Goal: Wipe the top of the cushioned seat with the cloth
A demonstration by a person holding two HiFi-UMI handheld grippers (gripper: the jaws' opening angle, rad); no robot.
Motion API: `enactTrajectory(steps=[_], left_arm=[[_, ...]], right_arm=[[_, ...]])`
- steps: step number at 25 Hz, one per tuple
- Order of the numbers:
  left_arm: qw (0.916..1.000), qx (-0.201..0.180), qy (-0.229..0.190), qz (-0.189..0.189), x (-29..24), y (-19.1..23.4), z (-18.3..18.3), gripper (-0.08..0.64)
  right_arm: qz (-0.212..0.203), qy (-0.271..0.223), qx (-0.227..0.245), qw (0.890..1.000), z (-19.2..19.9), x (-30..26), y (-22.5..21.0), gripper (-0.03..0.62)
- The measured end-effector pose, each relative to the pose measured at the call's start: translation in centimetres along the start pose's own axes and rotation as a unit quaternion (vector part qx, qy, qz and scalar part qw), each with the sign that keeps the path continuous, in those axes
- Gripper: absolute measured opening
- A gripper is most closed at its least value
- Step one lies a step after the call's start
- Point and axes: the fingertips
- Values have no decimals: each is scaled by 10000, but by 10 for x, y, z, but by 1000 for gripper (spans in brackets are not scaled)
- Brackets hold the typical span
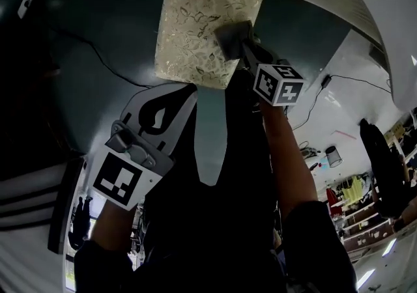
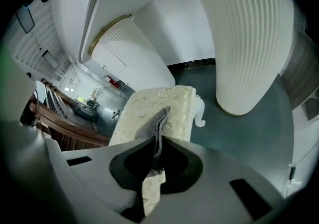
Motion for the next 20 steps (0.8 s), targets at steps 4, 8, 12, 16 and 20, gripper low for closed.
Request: enactTrajectory(steps=[4,8,12,16,20], left_arm=[[9998,-103,113,133,-19,-16,-2,6],[9994,-195,202,211,-29,-26,-5,6],[9993,-242,169,245,-31,-31,-8,6],[9992,-268,41,281,-21,-32,-12,6],[9995,-234,-83,214,7,-19,-12,6]], right_arm=[[123,-43,-178,9998,9,18,-25,32],[242,-88,-307,9992,15,32,-43,34],[369,-164,-359,9985,16,51,-52,32],[208,-282,-267,9990,10,72,-27,33],[-26,-326,-122,9994,8,73,23,34]])
Point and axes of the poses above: the fingertips, and each gripper's own axes: x backward along the fingers, y to its left, z out of its underside, and after that the axes turned 2 degrees about x, right-handed
